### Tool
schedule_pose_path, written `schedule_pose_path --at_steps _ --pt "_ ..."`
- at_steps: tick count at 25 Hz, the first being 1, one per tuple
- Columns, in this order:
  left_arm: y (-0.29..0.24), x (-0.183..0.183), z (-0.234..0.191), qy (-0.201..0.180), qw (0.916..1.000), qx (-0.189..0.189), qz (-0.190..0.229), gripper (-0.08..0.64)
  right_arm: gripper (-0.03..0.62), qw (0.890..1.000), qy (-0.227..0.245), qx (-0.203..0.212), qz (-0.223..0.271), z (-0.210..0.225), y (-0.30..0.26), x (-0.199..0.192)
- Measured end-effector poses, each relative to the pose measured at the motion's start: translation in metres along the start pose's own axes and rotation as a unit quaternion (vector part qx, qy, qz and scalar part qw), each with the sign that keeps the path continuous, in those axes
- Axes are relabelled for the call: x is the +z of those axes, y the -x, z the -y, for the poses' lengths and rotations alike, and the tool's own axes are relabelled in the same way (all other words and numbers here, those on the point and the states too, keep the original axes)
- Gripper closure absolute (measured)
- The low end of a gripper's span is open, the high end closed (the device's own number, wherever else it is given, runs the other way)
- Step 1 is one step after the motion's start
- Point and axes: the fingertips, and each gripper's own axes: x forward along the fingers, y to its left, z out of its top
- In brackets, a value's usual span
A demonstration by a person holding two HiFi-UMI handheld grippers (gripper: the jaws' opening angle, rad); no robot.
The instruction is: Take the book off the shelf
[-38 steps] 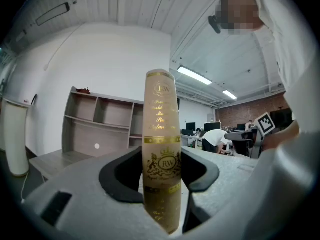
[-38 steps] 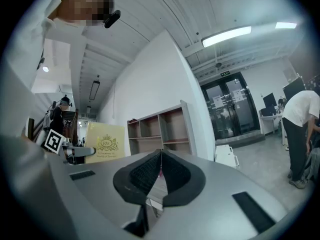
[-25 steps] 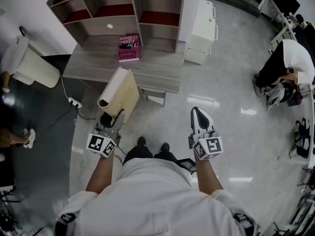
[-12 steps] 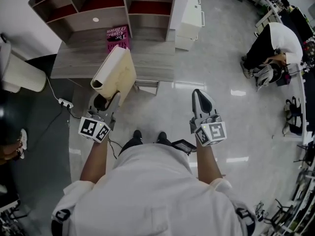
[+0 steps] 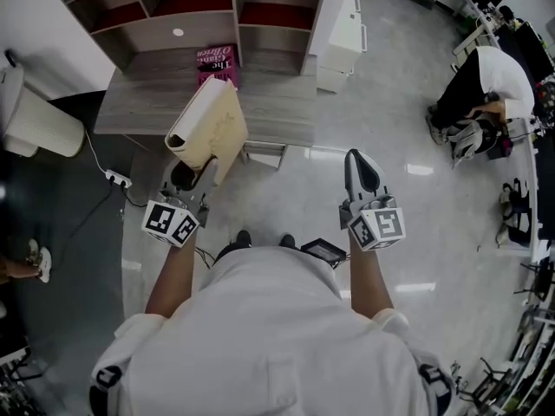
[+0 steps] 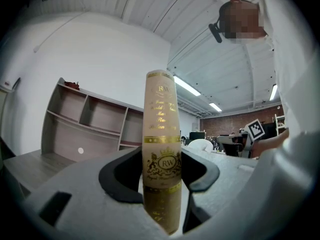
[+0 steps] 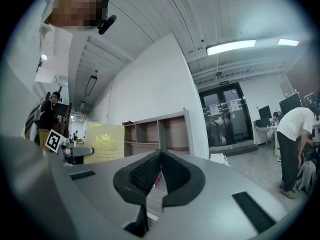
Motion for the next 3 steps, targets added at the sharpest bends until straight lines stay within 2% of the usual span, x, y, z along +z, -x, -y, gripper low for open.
schedule_pose_path --at_steps 3 --pt "-0.0019 0.0012 0.0014 0.003 1.0 -0.004 0.0 0.359 0.578 1.0 0.001 0.004 0.003 -0.0008 -0.0041 0.0032"
